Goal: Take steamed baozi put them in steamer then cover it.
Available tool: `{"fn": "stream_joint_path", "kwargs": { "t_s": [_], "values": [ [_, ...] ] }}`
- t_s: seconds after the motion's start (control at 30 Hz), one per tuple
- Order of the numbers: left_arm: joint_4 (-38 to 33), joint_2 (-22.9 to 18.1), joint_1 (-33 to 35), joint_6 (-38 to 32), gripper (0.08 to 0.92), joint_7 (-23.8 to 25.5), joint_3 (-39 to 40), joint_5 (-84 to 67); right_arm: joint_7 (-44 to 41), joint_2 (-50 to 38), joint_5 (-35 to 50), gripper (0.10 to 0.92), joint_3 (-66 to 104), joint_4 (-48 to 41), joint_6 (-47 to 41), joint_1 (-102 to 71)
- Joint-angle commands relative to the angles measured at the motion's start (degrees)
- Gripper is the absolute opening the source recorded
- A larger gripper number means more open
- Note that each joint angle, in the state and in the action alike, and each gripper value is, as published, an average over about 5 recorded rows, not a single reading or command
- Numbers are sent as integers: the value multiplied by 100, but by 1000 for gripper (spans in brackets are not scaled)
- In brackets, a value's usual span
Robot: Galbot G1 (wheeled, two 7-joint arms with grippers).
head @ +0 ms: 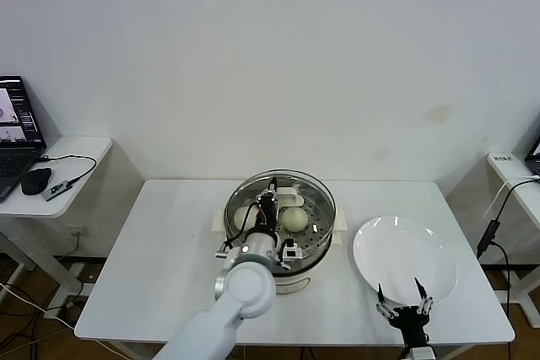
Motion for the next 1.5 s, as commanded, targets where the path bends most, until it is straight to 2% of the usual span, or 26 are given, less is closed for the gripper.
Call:
{"fn": "stream_joint_path", "kwargs": {
  "t_s": [0.03, 0.93, 1.03, 1.2, 1.37, 1.5],
  "values": [
    [279, -243, -38, 28, 150, 74, 62, 205, 4, 5, -33, 823, -11, -19, 14, -1],
    [235, -244, 188, -139, 159, -25, -94, 290, -11, 3, -59, 823, -102, -74, 43, -2],
    [92, -179, 223, -145, 215, -32, -97, 266, -12, 2, -60, 823, -109, -83, 40, 5],
    [-392, 123, 438, -146, 362, -31, -104, 167, -11, 4, -63, 823, -123, -88, 33, 7],
    [-1127, 556, 955, -296, 501, -173, -98, -18, -9, 4, -70, 823, -125, -90, 35, -13],
    [-1747, 754, 1418, -564, 622, -427, -174, -234, -10, -7, -66, 823, -138, -86, 34, -34]
  ]
}}
